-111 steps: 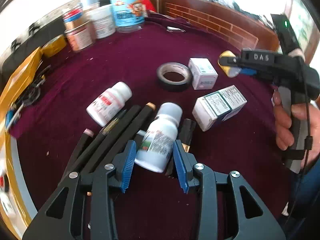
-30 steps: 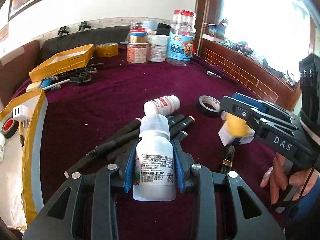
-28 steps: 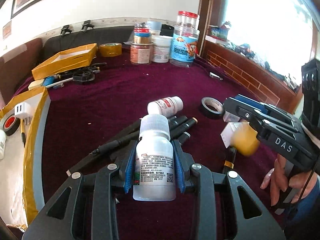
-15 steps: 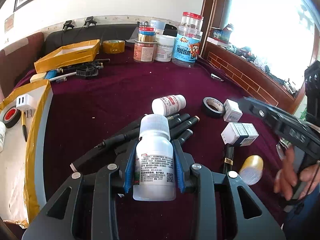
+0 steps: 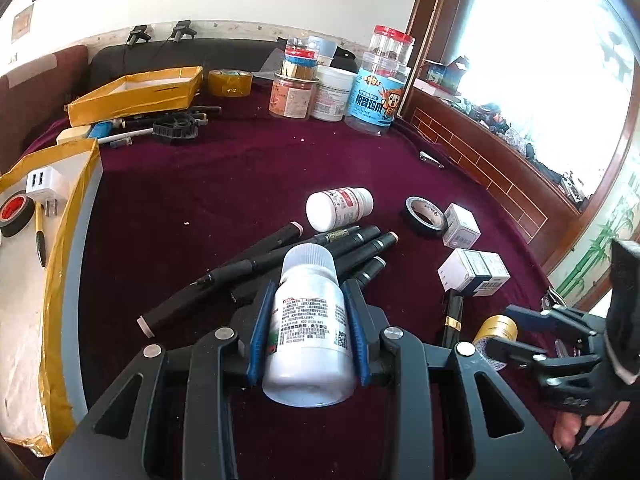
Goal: Organize rigid objects
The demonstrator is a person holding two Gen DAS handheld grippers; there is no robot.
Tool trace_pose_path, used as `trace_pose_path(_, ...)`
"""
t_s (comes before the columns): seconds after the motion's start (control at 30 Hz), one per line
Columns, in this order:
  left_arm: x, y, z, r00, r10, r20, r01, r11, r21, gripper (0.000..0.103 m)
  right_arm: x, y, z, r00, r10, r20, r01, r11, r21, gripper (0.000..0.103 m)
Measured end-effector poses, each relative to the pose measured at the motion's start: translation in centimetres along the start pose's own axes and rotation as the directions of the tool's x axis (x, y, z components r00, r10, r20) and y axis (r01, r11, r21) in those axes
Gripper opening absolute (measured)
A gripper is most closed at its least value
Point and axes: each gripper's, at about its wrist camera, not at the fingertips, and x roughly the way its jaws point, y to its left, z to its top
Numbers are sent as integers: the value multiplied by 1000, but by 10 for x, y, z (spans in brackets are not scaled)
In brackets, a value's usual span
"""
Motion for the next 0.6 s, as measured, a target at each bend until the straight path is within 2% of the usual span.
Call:
trace_pose_path(0.07, -3, 0, 0, 1000, 3, 14, -3, 1000, -1, 31, -2, 6, -1, 1000, -28, 12, 28, 999, -28, 29)
trace_pose_path(0.2, -9, 0, -1, 999, 8, 37, -8, 1000, 4, 31, -9, 8, 2, 999, -22, 37, 23, 999, -27, 29)
trace_pose_path(0.43, -28, 9, 2, 997, 19, 77, -19, 1000, -6, 32, -15, 29, 13, 996, 36, 78, -33, 998, -45, 29)
trace_pose_path(0.6, -57, 39, 8, 990, 58, 130, -49, 996, -75, 32, -9, 53, 29, 992, 103, 75, -99, 993, -61, 29)
